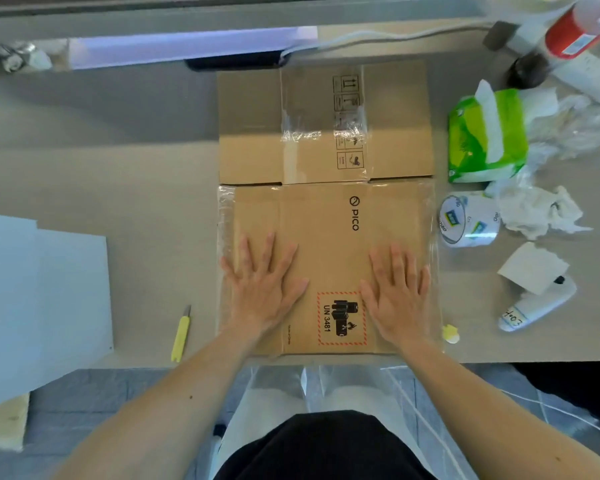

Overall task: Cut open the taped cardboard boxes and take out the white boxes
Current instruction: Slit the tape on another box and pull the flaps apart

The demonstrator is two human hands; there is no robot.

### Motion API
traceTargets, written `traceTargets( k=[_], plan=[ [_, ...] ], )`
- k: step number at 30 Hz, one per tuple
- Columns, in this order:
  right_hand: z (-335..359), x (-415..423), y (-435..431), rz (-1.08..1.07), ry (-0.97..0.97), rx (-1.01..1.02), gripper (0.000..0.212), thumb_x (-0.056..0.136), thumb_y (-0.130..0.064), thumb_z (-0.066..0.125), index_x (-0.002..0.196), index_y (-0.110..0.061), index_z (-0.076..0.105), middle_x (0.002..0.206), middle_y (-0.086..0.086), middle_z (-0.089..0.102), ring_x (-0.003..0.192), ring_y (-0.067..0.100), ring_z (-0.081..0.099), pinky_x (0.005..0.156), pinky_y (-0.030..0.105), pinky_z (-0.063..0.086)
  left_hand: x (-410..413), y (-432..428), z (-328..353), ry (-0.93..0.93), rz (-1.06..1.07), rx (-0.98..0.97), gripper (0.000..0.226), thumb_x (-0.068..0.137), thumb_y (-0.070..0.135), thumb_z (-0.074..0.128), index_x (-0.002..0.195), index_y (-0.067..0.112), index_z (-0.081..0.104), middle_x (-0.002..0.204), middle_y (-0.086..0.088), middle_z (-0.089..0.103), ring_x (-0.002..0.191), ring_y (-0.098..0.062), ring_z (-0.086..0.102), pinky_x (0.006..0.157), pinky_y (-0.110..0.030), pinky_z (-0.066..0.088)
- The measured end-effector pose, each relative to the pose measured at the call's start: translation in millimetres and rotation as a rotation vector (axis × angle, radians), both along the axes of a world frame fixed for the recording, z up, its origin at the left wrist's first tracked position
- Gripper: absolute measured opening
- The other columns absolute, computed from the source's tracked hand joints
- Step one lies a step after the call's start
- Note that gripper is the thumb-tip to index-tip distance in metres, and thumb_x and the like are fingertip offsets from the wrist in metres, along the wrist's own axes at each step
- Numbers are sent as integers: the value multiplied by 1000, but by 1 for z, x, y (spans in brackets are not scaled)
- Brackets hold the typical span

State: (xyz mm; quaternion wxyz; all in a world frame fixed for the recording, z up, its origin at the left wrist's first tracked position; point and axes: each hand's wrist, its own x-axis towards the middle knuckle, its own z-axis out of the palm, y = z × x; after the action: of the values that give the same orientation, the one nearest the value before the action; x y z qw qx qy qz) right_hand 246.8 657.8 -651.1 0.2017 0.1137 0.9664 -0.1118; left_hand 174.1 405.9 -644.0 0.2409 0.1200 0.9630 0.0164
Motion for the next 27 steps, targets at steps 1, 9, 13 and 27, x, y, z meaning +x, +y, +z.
traceTargets(
  k=[1,9,13,27],
  plan=[
    [-2,0,-1,-4,20,15,67,96,-57,24,156,-36,3,165,4,5,150,32,9,119,58,11,1,1,-3,20,0,-9,73,90,81,8,153,49,-11,167,4,-11,150,-44,-10,112,-75,1],
    [-7,1,-4,-4,68,60,69,94,-55,28,157,-33,12,164,6,9,149,33,13,119,57,8,3,0,-14,29,-4,-35,73,91,80,12,153,50,-12,166,6,-17,150,-40,-17,112,-74,-2],
    [1,-3,-6,-16,5,42,67,94,-57,26,156,-36,9,165,3,7,150,31,9,119,55,6,-4,1,1,-88,-4,-30,70,89,81,4,146,54,-25,160,11,-28,148,-36,-26,112,-70,-12],
    [51,-156,30,-739,12,-375,83,82,-40,63,149,-13,23,147,18,34,134,41,34,106,51,34,-157,-37,50,-136,873,550,62,90,49,62,138,16,39,130,-10,50,112,-28,52,93,-34,41]
  ],
)
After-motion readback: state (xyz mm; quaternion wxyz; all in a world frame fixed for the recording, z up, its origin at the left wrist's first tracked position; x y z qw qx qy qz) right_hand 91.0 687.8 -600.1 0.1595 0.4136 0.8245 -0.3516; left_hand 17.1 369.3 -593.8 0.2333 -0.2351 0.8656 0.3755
